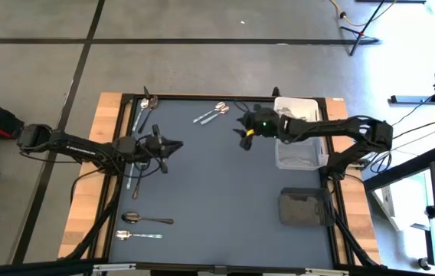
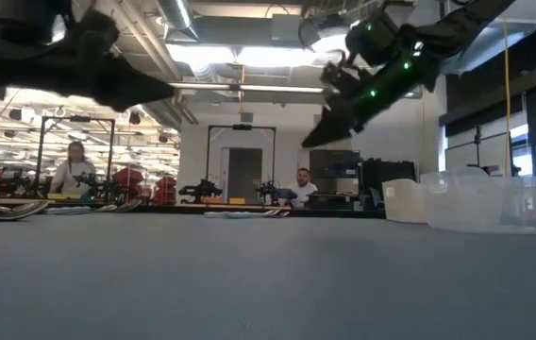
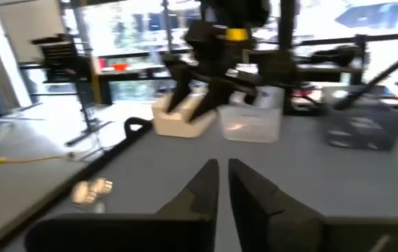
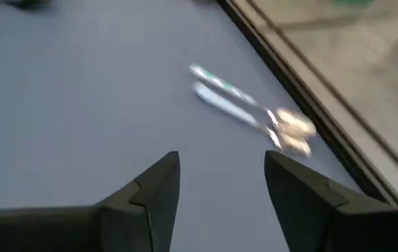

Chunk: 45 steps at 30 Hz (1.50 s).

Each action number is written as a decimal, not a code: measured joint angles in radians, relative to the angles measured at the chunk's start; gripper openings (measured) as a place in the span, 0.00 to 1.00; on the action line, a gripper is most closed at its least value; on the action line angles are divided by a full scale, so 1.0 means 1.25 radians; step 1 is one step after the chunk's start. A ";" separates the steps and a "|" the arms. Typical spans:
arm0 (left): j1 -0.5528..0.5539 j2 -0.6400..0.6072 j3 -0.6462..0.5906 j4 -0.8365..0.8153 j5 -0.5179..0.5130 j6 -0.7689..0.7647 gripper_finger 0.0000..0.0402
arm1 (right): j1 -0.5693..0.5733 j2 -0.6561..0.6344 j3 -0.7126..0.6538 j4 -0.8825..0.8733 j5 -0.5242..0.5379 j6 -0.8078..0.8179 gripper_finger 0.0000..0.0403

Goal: Sort silverware by color (type)
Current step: Put the light blue spoon into the white bin

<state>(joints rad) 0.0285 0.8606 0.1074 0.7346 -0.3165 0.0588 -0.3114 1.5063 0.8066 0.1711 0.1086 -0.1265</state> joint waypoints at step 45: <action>0.449 0.816 0.728 -0.619 0.244 -0.003 0.36 | 0.242 -0.222 -0.124 0.297 0.192 -0.341 0.49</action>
<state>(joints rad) 0.5900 1.8800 1.0176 -0.0388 -0.0112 0.0555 -0.0091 1.2282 0.6518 0.5421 0.3481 -0.5523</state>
